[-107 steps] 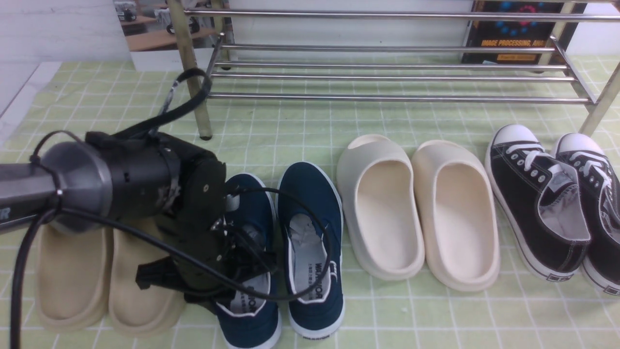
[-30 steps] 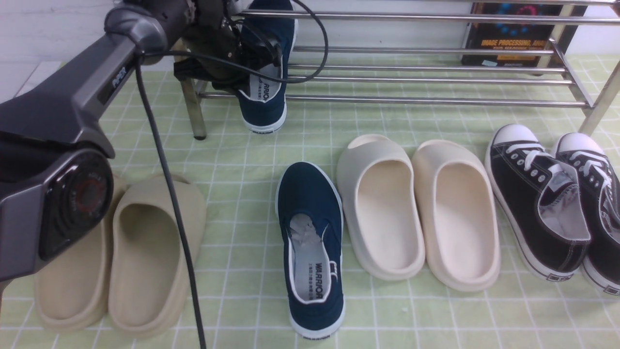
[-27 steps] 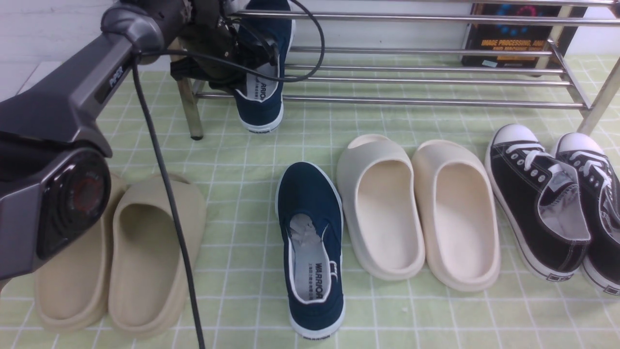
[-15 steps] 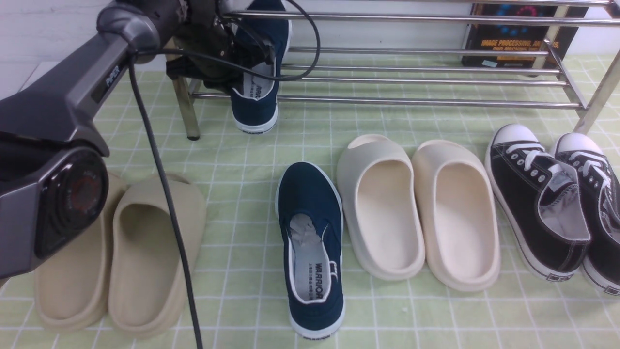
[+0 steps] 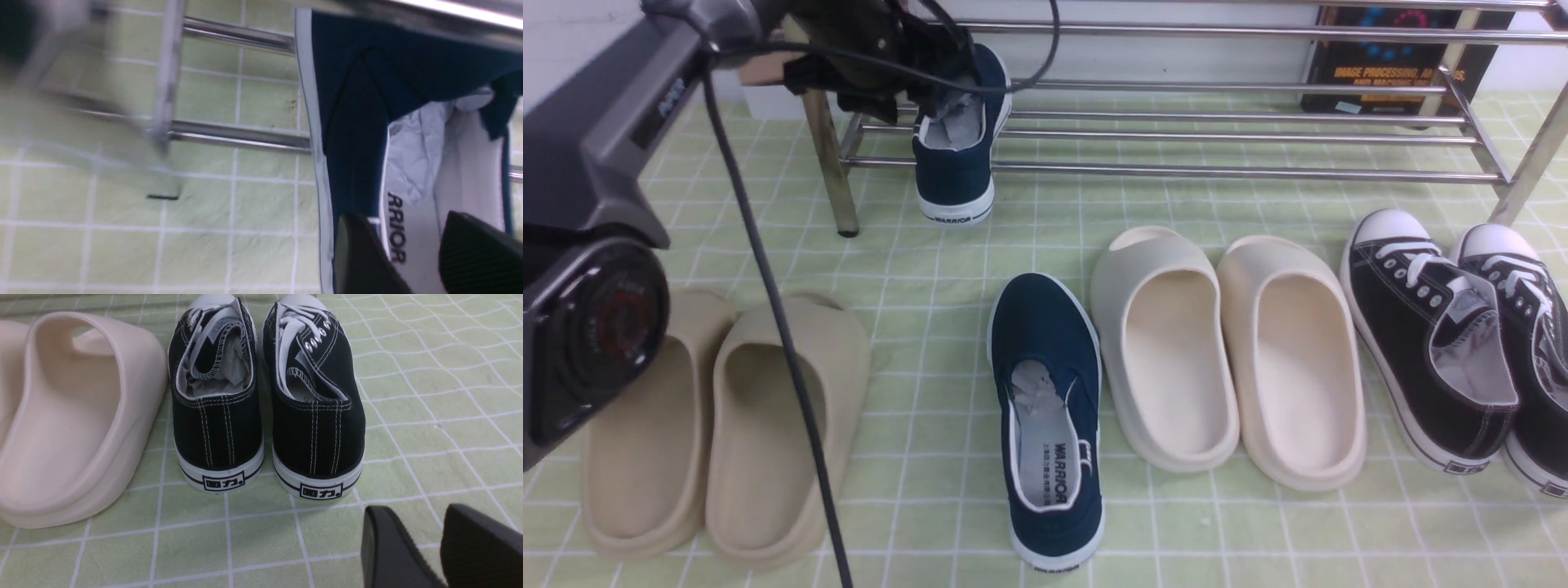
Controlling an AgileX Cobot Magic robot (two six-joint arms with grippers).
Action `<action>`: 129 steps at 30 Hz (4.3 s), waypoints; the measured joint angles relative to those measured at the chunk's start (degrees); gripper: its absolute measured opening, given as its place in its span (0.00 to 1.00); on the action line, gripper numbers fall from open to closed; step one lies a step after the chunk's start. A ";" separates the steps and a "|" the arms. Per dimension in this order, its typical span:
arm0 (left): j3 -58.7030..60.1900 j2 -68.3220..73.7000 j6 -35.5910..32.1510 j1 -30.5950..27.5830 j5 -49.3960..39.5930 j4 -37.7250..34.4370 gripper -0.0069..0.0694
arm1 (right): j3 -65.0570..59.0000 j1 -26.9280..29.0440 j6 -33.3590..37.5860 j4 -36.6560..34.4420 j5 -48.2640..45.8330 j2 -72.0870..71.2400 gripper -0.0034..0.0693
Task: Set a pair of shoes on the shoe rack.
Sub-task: Use the left arm to put a shoe into the shoe rack, then use the left arm to grab the shoe closest to it
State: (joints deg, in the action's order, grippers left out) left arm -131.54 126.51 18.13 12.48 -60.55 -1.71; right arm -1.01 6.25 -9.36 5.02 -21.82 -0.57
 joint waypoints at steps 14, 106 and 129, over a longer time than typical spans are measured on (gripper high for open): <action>-0.31 -7.60 -5.07 0.76 -11.11 -0.71 0.07 | 0.00 0.00 0.00 0.00 0.00 0.00 0.38; 58.63 -42.32 2.42 21.73 -6.48 -0.33 0.49 | 0.00 0.00 0.00 0.00 0.00 0.00 0.38; 69.38 -26.37 5.96 22.03 20.46 -10.29 0.36 | 0.00 0.00 0.00 0.00 0.00 0.00 0.38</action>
State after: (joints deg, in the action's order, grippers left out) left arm -62.15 100.15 24.09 34.51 -40.09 -12.00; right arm -1.01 6.25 -9.36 5.02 -21.82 -0.57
